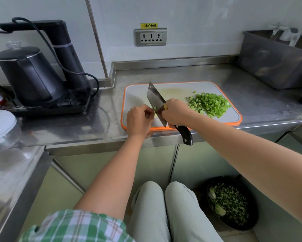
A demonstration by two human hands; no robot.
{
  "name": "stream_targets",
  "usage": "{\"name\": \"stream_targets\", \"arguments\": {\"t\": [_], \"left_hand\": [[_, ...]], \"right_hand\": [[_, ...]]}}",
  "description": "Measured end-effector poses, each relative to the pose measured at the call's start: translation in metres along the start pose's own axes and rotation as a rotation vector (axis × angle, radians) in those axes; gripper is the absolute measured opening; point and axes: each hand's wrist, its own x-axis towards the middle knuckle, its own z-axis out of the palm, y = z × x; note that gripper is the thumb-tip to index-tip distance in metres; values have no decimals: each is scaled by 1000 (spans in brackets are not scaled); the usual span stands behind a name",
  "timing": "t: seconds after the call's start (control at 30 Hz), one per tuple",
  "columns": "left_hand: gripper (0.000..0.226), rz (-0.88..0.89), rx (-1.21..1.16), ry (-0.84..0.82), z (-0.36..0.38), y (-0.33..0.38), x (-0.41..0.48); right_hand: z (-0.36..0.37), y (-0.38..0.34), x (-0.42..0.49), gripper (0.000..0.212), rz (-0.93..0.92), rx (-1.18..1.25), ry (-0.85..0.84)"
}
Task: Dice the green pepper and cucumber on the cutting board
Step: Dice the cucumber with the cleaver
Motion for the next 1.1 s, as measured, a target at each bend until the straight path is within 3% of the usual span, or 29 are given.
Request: {"name": "stream_targets", "arguments": {"t": [1.1], "left_hand": [[4,-4,-26,21,-2,-1,-2]], "right_hand": [[5,-2,3,15,15,-35,-7]]}}
